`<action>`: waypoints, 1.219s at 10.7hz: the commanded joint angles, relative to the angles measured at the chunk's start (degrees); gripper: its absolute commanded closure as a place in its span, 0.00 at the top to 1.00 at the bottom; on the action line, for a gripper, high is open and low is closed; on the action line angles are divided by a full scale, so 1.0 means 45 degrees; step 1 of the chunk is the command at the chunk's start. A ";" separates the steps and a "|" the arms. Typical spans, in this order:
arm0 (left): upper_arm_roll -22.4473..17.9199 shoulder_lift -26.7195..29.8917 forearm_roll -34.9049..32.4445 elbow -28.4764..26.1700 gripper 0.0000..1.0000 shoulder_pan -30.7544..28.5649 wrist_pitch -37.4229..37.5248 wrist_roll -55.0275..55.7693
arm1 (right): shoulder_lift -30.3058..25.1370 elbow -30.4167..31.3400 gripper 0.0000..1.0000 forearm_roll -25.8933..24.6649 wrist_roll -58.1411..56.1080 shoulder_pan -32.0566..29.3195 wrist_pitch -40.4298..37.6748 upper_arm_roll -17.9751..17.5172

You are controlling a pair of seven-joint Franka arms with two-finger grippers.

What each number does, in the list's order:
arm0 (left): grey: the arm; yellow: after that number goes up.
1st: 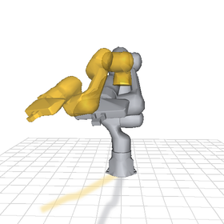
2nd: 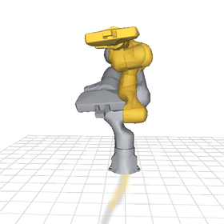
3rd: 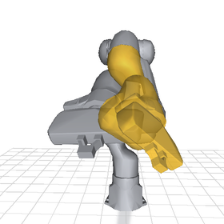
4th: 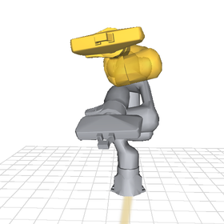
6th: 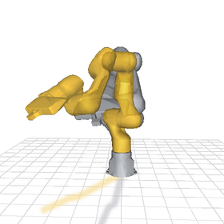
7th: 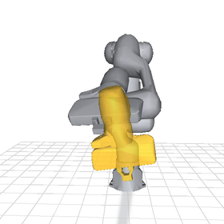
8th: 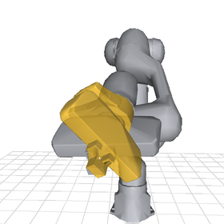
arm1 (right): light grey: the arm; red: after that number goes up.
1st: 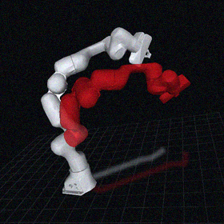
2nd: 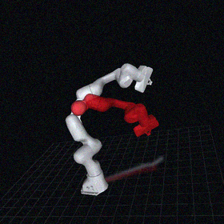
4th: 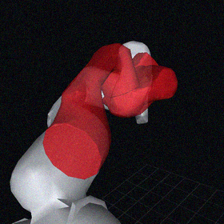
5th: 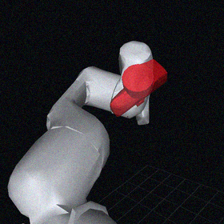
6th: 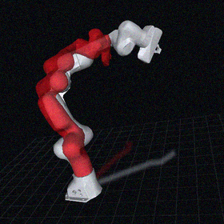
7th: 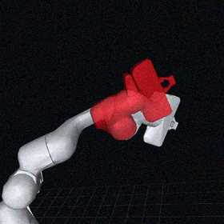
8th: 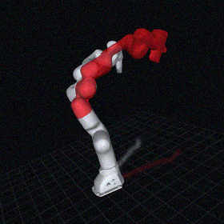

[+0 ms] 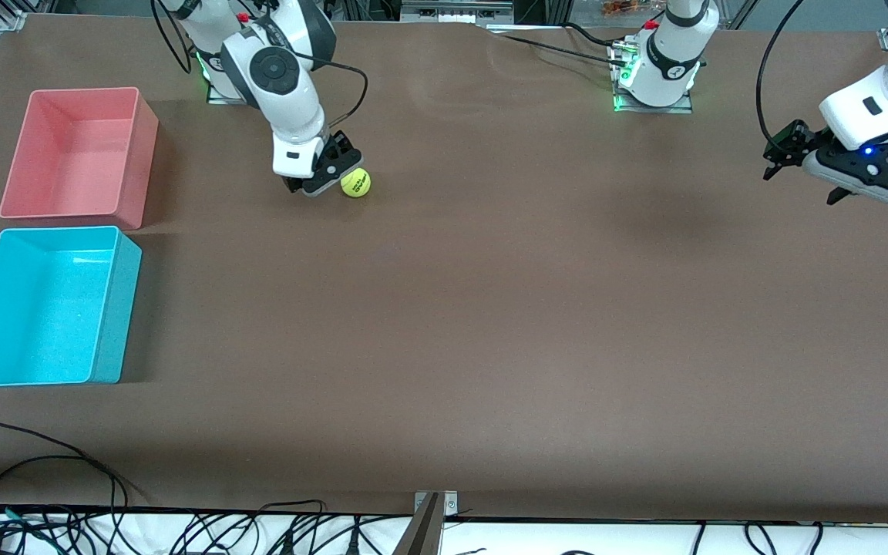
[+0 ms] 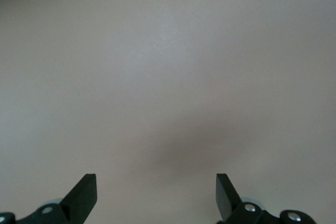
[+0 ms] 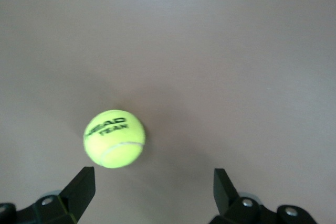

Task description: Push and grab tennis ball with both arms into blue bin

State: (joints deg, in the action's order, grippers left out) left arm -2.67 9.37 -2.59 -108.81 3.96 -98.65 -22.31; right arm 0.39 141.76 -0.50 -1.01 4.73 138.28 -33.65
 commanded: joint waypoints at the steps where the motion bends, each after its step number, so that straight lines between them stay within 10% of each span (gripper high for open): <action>1: 0.0358 -0.0226 -0.0108 0.1325 1.00 0.0195 0.1644 0.1576 | 0.0751 0.0275 1.00 0.0190 -0.0030 -0.0074 0.1083 -0.0452; 7: 0.0243 -0.1963 0.0732 0.4390 1.00 0.0486 0.3796 0.4623 | 0.1766 0.0841 1.00 0.0190 0.0185 0.0218 0.2783 -0.0882; 13: -0.0070 -0.1945 0.0810 0.4356 1.00 0.0957 0.3524 0.5955 | 0.2550 0.0901 1.00 -0.0005 -0.0029 0.0434 0.3743 -0.0804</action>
State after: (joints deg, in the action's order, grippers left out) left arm -2.10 1.55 -0.01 -90.87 7.66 -83.26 3.58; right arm 11.74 145.41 -0.50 -0.61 6.30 153.88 -37.41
